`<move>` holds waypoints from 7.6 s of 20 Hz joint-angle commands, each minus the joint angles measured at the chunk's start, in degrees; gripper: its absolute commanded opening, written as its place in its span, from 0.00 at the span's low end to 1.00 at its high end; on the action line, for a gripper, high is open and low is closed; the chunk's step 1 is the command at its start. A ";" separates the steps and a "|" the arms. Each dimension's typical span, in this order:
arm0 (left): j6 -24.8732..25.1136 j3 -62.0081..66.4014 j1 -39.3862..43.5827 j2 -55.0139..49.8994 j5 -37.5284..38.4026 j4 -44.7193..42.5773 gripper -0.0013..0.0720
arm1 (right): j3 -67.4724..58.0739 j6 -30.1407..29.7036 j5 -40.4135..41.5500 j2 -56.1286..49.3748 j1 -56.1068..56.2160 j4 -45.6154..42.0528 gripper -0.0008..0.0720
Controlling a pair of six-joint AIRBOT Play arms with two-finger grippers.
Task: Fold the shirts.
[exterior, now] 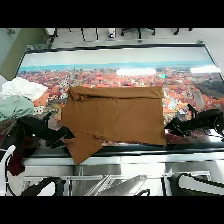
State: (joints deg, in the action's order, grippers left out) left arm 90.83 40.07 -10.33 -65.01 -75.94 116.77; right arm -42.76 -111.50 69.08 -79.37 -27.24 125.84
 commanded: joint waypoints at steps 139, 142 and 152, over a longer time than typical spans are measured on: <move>3.87 46.16 -0.76 21.57 -0.46 4.44 0.03 | -48.43 21.57 -19.67 -18.45 54.36 1.33 0.68; 4.28 43.04 -0.76 23.04 0.46 4.46 0.03 | -48.43 23.50 -5.25 -12.57 41.22 -6.38 0.93; 4.26 42.86 -0.76 22.97 0.96 4.85 0.03 | -37.48 12.04 6.93 -19.93 26.34 1.73 0.98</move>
State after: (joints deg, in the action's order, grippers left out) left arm 95.02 83.09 -11.03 -42.13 -75.35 121.51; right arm -82.26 -93.30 74.00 -95.74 0.64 120.95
